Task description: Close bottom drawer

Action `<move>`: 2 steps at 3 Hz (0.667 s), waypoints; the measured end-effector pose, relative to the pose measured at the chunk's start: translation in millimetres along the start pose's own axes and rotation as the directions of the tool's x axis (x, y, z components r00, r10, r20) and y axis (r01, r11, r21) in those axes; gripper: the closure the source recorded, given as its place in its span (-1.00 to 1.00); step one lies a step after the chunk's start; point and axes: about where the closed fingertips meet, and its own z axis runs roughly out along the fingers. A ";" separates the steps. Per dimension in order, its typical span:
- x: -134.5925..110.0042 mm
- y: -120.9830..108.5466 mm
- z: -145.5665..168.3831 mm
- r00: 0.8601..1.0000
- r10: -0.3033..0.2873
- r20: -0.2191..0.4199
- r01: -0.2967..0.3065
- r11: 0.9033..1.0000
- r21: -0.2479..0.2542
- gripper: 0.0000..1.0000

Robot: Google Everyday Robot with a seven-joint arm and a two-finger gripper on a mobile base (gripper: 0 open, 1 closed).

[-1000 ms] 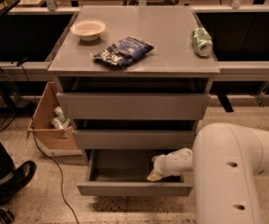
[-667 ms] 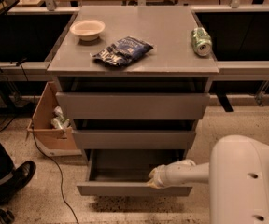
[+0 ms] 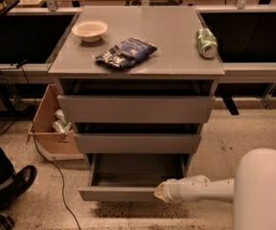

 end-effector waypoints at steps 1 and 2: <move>15.6 22.3 11.3 0.998 0.049 0.048 -0.049 0.999 -0.010 1.00; 25.7 29.0 32.8 0.993 0.077 0.090 -0.076 0.997 -0.018 1.00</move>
Offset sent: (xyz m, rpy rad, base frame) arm -0.0163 -0.0072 -0.0759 0.1723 0.0137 -0.0606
